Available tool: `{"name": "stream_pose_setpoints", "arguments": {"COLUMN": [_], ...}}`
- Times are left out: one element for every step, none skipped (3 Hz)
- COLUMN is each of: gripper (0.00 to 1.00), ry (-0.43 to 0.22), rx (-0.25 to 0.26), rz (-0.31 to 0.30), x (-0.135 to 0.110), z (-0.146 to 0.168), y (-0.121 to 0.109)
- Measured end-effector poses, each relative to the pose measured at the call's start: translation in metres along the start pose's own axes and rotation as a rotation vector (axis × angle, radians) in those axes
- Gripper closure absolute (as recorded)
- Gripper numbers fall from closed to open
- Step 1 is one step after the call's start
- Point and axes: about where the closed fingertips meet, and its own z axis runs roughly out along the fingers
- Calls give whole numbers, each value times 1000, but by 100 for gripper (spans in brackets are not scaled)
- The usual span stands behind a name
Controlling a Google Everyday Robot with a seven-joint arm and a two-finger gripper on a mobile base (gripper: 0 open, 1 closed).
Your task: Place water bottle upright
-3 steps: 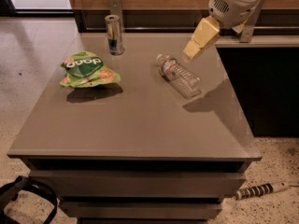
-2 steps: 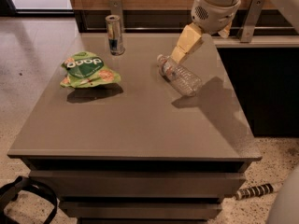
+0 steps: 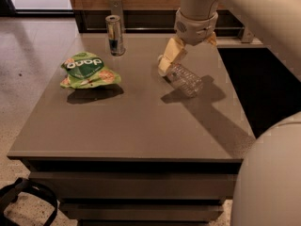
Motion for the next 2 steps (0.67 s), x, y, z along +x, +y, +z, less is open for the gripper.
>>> {"name": "stream_pose_setpoints", "arguments": {"gripper": [0,0], "ry": [21,23], "rx": [-14,-44], "rz": [-9,-27], "x": [-18,-38], "z": [12,21], "y": [1,1]}}
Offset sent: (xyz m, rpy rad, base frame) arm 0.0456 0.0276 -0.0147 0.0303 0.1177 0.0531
